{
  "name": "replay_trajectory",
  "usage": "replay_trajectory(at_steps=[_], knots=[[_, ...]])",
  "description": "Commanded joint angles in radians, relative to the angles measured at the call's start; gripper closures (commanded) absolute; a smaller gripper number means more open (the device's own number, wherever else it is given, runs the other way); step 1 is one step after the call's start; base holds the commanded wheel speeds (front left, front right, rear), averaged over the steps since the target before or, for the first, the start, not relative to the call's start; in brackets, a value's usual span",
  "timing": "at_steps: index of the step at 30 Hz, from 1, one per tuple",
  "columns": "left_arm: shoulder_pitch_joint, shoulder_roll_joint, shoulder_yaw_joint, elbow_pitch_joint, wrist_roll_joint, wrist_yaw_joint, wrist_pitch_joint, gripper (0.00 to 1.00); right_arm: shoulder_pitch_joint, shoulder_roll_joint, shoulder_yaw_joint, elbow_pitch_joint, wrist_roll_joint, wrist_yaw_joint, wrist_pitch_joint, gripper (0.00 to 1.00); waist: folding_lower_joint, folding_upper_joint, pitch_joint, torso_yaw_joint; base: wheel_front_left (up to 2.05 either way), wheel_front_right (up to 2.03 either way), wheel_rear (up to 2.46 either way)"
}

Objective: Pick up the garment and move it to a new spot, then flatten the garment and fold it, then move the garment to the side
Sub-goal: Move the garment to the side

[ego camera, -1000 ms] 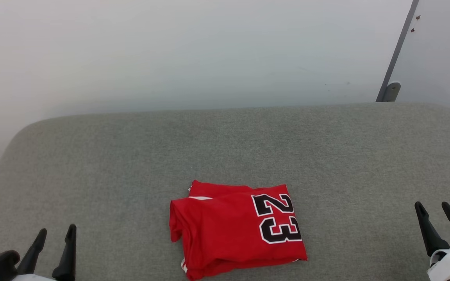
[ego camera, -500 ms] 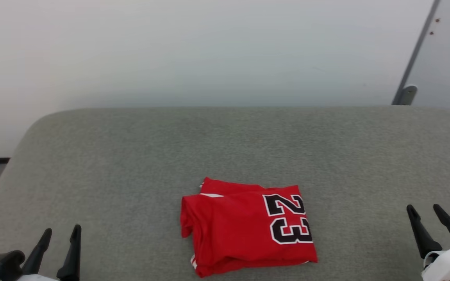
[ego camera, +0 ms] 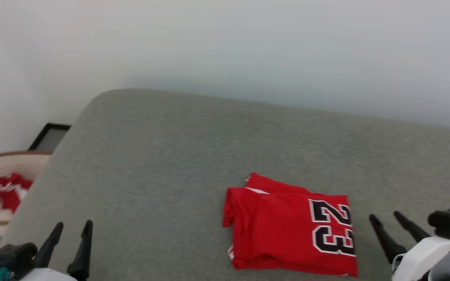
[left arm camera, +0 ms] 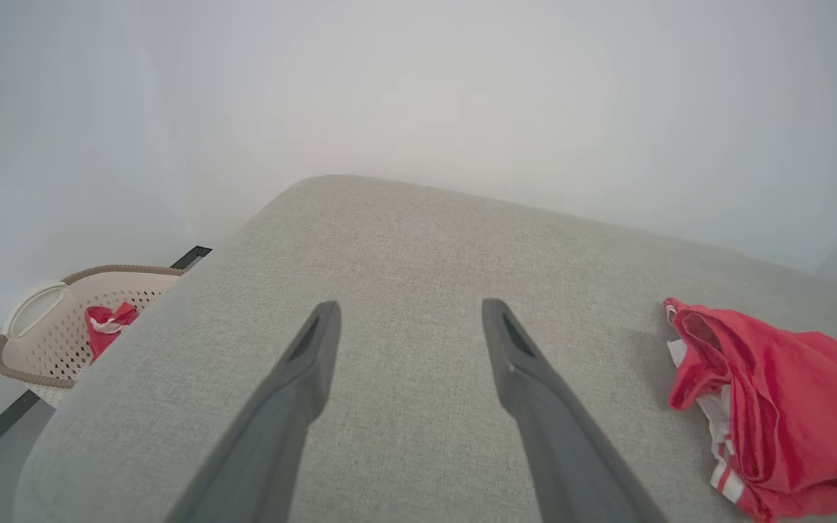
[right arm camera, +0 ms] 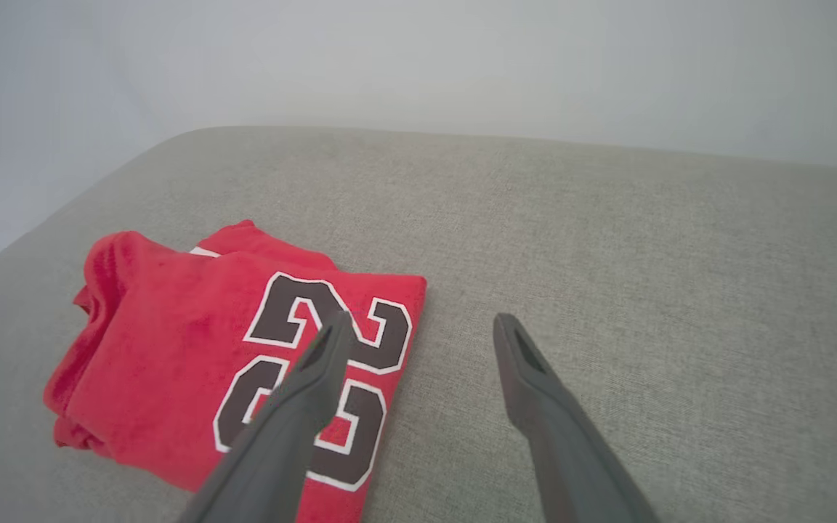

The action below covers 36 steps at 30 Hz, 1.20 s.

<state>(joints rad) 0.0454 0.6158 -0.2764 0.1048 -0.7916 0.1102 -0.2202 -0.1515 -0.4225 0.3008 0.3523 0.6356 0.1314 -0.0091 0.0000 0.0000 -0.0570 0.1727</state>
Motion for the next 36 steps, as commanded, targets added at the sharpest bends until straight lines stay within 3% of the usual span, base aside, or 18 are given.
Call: replay_trajectory(at_steps=[1,14,31,32,33,36], knots=[[-0.006,0.004,0.000,-0.004,0.005,0.004,0.003,0.00,-0.009,0.003,0.019,0.005,0.015,-0.002,0.022,0.00,0.0000,0.0000,0.011,0.069,0.00,0.00,0.00],[-0.021,-0.024,-0.022,-0.007,0.003,-0.003,-0.003,0.00,-0.051,-0.029,0.026,0.049,0.044,-0.002,0.238,0.00,0.0000,0.0000,0.060,0.135,0.00,0.00,0.00],[-0.097,-0.069,-0.053,0.040,0.017,-0.034,-0.017,0.00,-0.093,0.050,-0.057,0.136,0.054,-0.002,0.549,0.00,0.0000,0.0000,0.150,0.162,0.00,0.00,0.00],[-0.101,-0.070,-0.055,0.044,0.017,-0.037,-0.018,0.00,-0.099,0.057,-0.059,0.141,0.063,-0.002,0.563,0.27,0.0000,0.0000,0.152,0.163,0.00,0.00,0.00],[-0.104,-0.072,-0.056,0.048,0.018,-0.040,-0.019,0.00,-0.104,0.059,-0.055,0.137,0.064,-0.002,0.572,1.00,0.0000,0.0000,0.155,0.163,0.00,0.00,0.00],[-0.112,-0.076,-0.058,0.059,0.020,-0.044,-0.020,0.00,-0.118,0.061,-0.047,0.126,0.077,-0.002,0.603,1.00,0.0000,0.0000,0.158,0.163,0.00,0.00,0.00]])
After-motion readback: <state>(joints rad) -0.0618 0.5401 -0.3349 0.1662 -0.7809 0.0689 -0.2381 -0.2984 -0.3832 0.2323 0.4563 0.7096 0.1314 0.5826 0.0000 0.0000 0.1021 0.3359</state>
